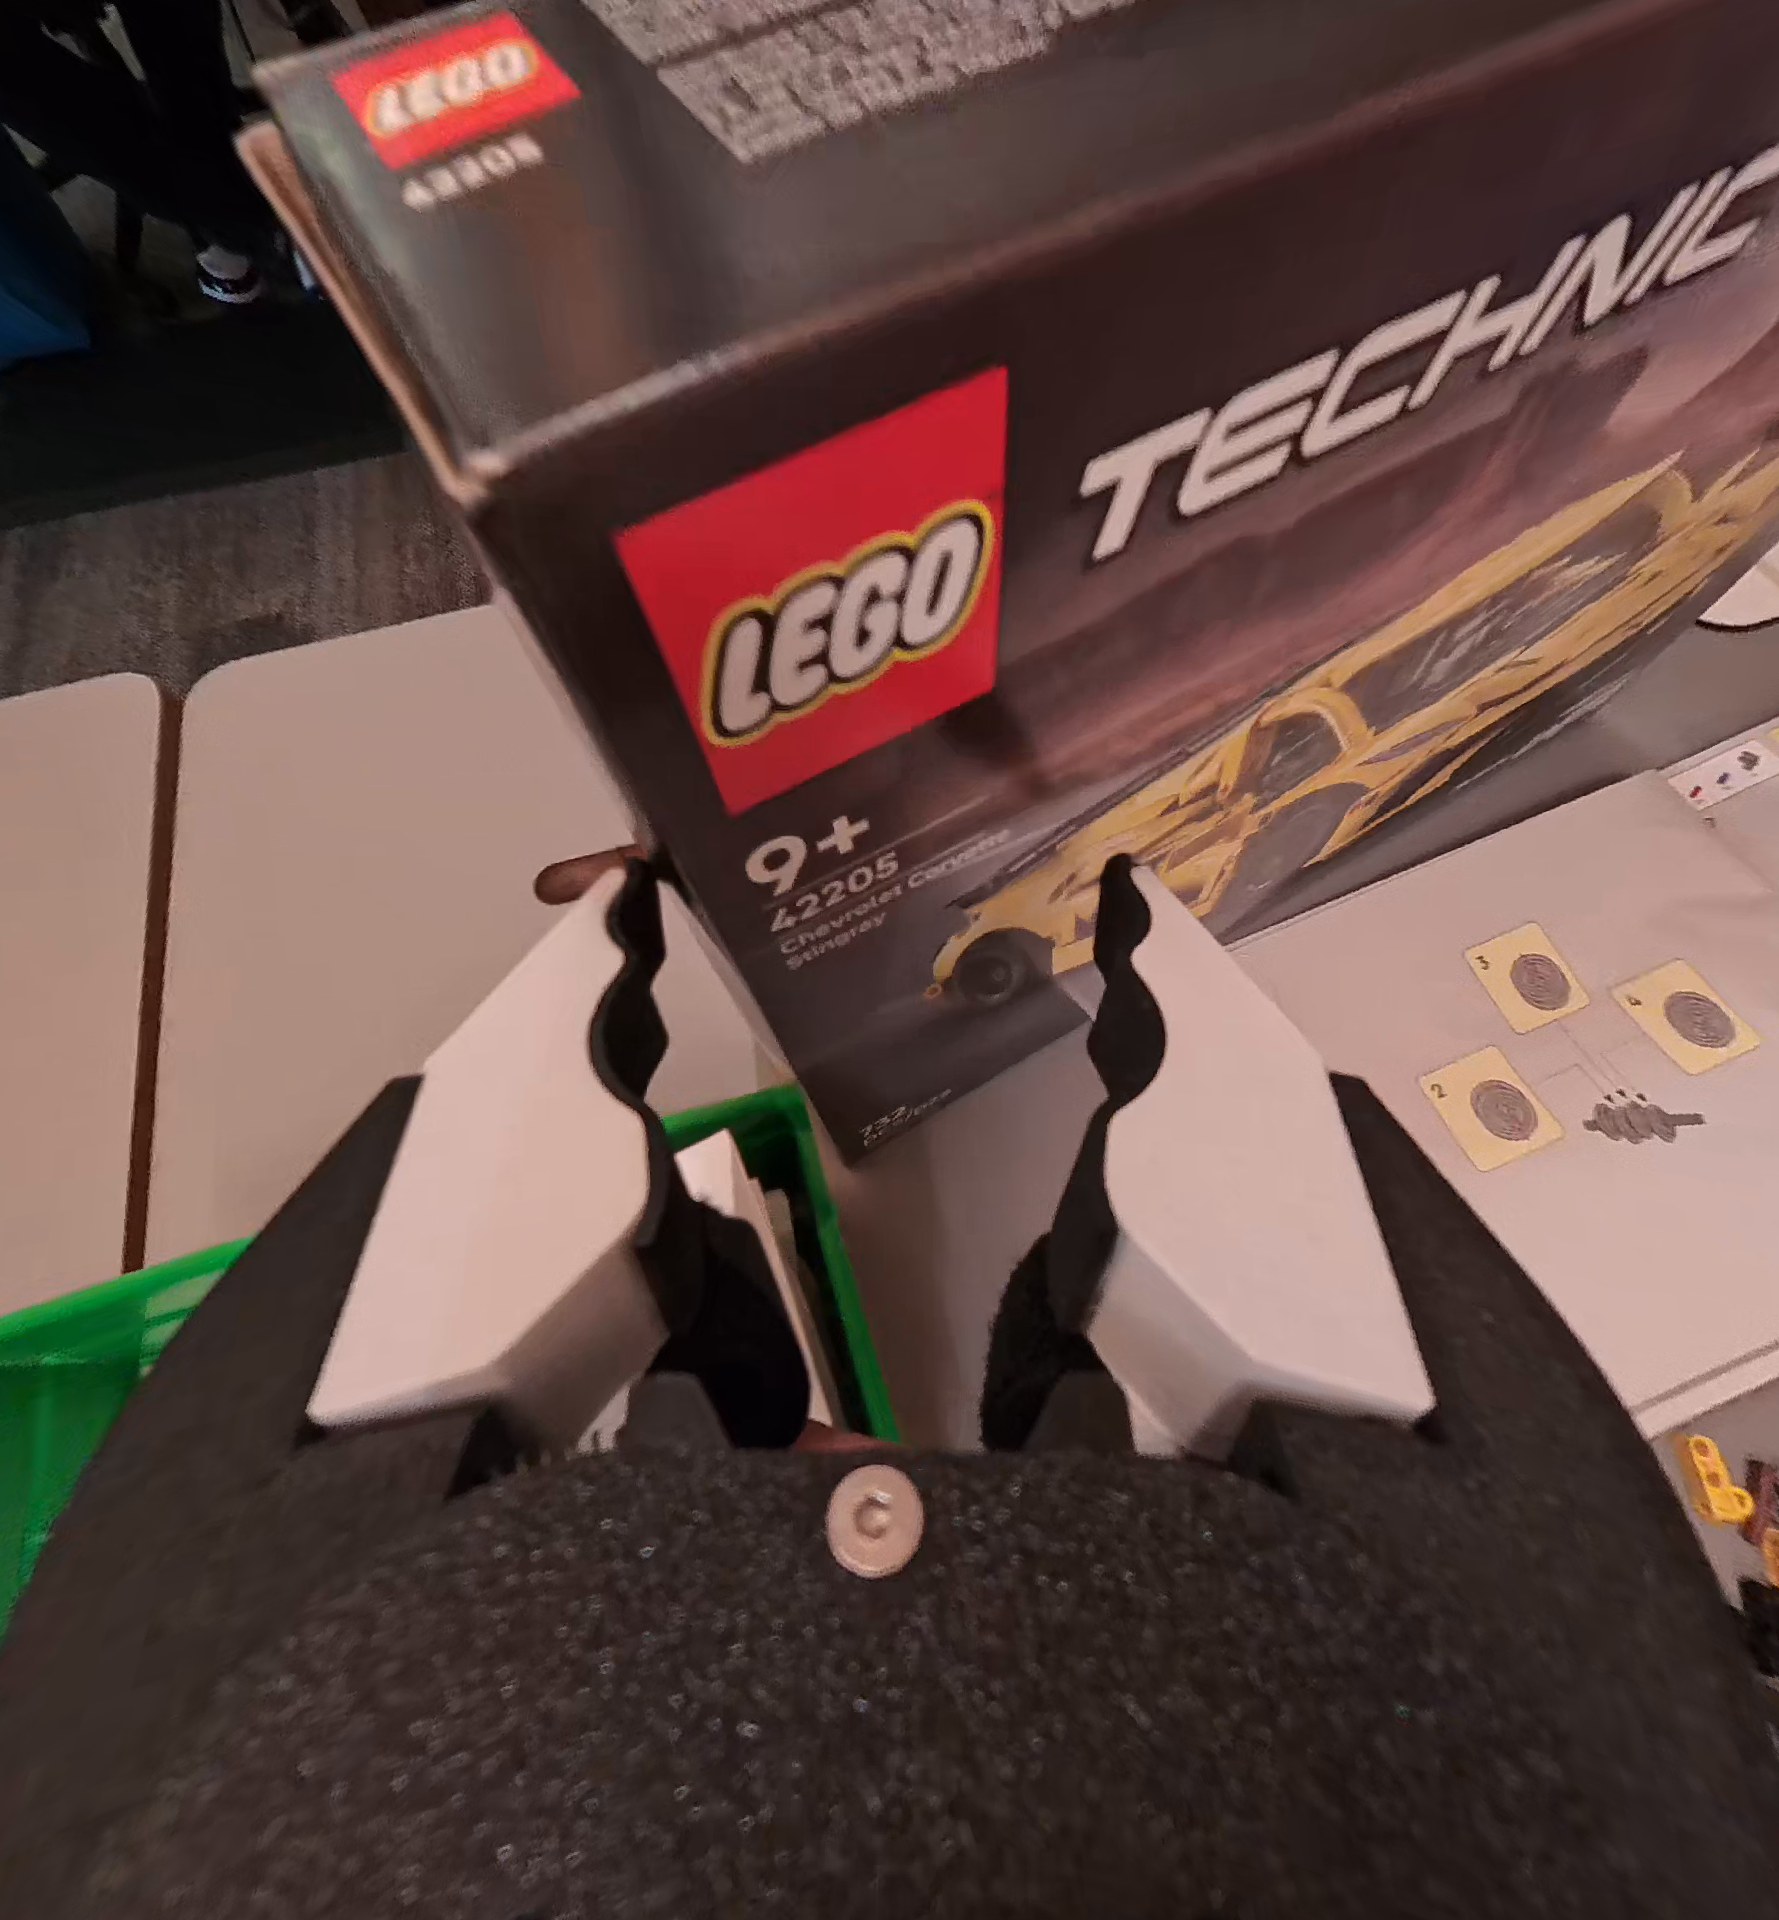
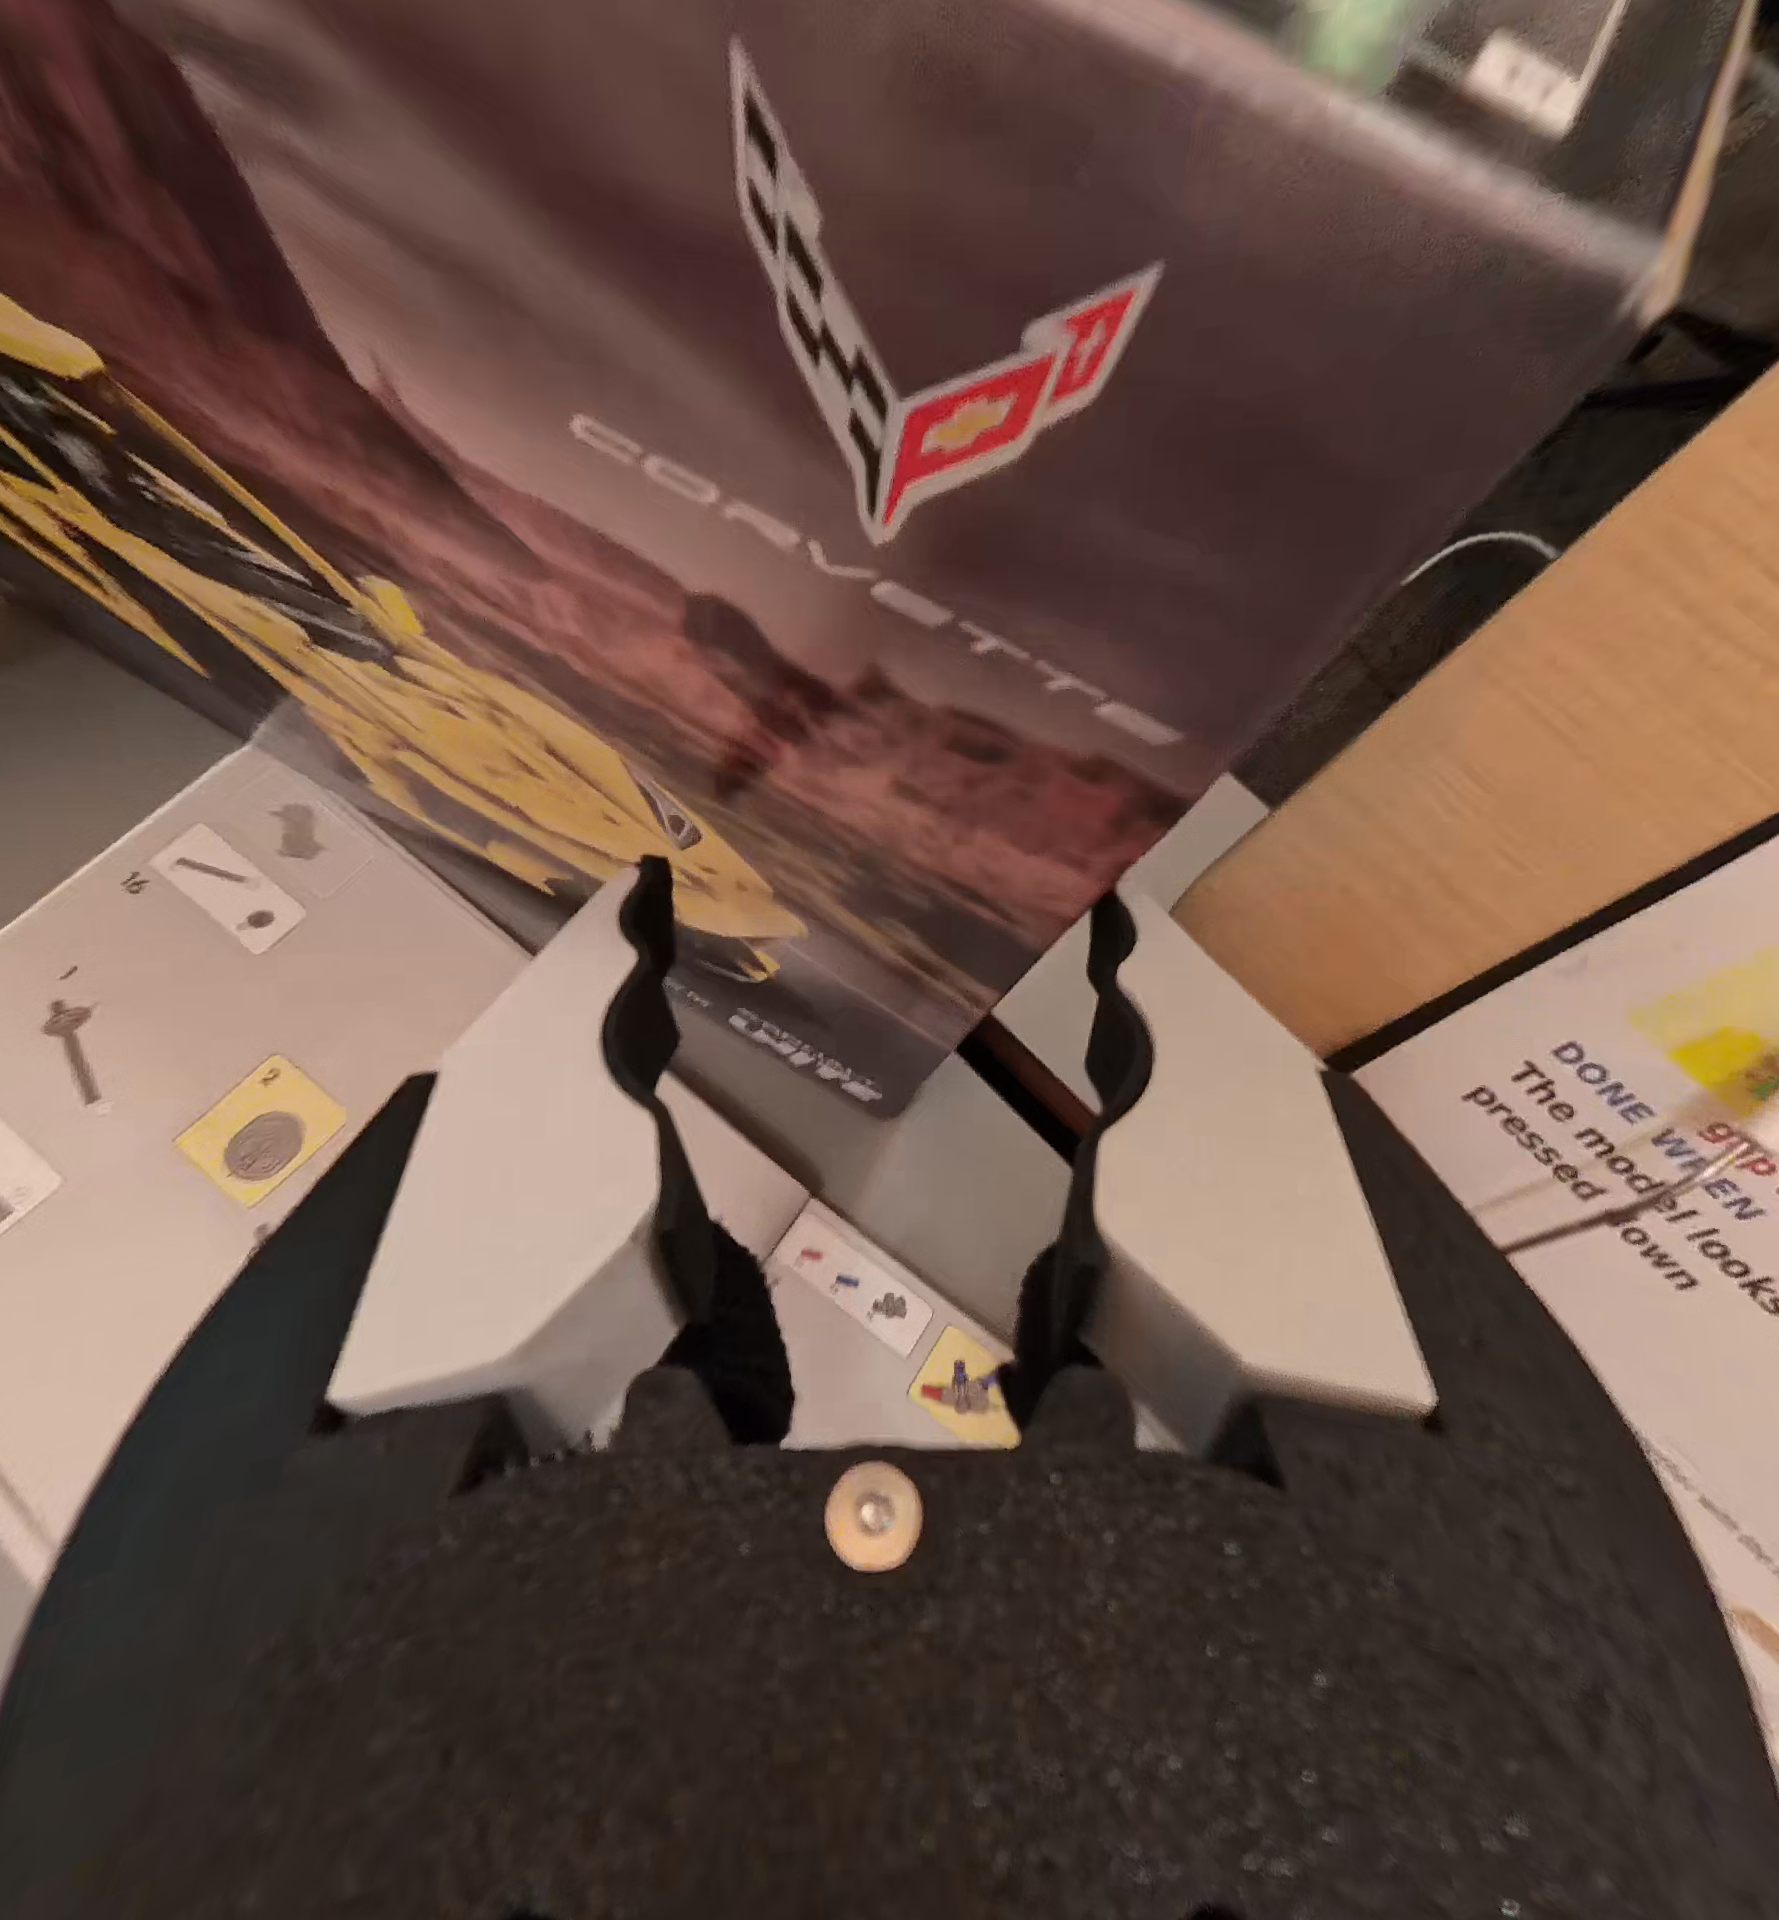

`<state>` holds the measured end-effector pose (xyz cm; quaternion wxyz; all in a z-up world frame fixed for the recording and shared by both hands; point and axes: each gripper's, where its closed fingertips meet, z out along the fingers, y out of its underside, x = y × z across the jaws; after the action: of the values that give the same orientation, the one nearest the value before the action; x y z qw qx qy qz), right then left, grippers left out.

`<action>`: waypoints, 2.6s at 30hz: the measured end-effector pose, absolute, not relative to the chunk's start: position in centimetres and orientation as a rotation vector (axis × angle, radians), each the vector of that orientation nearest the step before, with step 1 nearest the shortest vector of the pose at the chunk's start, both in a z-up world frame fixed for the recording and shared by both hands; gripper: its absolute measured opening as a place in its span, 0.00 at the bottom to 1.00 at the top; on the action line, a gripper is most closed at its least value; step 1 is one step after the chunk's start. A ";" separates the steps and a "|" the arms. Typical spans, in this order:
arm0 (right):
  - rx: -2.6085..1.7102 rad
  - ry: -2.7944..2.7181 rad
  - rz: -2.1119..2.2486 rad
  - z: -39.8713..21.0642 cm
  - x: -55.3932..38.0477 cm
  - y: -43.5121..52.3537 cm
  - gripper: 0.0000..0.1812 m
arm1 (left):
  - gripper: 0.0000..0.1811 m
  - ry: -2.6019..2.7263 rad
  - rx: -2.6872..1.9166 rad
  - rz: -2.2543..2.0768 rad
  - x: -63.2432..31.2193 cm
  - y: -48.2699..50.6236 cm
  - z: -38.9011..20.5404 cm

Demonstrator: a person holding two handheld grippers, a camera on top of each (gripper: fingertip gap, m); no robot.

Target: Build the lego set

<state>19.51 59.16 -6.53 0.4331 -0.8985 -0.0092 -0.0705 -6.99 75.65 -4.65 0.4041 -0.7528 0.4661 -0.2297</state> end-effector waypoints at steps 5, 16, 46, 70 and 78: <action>-2.188 -0.003 -0.232 -6.3 20.4 60.1 0.38 | 0.38 1.191 -1.830 -0.413 -7.0 77.0 -5.1; -2.134 0.001 -0.260 -6.5 20.2 60.8 0.38 | 0.43 1.150 -1.818 -0.335 -7.3 77.1 -5.5; -1.942 0.327 0.184 -13.7 2.0 19.4 0.39 | 0.46 1.580 -1.655 -1.218 -13.7 32.5 -13.3; -2.180 0.063 0.025 -17.0 3.0 27.3 0.29 | 0.28 1.547 -1.497 -1.168 -3.2 38.1 -14.1; -2.306 0.083 -0.063 -20.2 3.4 30.1 0.21 | 0.27 1.550 -1.492 -1.193 -3.5 37.7 -14.1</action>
<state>3.38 30.12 -20.24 0.4047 -0.9135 0.0328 -0.0251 -3.46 37.66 -14.13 0.3342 -0.5716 0.5940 -0.4569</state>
